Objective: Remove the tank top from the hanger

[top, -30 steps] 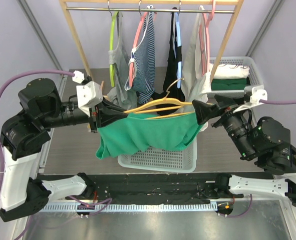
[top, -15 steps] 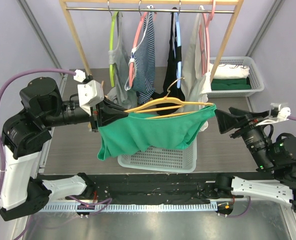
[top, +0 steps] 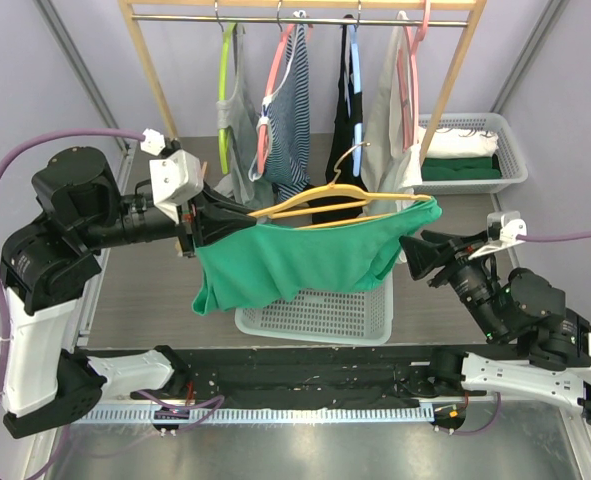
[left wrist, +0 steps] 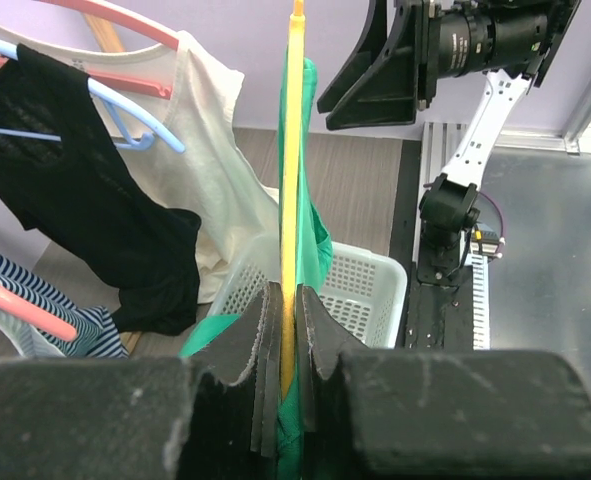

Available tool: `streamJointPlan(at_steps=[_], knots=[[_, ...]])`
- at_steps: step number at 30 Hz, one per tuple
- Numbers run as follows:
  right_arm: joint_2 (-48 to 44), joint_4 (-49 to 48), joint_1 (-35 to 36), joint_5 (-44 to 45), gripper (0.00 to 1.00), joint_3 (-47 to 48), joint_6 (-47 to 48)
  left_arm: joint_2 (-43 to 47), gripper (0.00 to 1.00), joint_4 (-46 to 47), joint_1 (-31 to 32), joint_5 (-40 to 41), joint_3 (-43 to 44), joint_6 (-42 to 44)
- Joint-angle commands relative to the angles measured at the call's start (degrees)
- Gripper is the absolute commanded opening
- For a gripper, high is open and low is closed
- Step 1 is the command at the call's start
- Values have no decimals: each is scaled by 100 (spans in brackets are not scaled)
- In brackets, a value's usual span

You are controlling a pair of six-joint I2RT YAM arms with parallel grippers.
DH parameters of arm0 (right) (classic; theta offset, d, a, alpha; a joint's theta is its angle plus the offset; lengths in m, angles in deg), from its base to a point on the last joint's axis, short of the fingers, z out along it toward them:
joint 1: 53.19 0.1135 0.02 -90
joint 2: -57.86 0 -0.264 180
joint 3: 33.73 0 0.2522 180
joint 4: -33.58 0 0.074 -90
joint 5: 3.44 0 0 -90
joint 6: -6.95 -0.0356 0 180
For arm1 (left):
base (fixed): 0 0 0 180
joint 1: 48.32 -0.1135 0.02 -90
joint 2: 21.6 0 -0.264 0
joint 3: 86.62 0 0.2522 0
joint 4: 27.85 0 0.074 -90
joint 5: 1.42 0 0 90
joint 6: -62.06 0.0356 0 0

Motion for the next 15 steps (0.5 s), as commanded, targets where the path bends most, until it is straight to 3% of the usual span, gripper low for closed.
streamJointPlan(at_steps=[1,10,15], knots=[[79,-378,29,114,58,130,40,43,0,522,-65,-252,267,-194],[105,-624,29,219,57,271,348,78,0,514,-197,-542,399,-432],[228,-851,29,44,47,359,498,78,0,514,-215,-595,320,-449]])
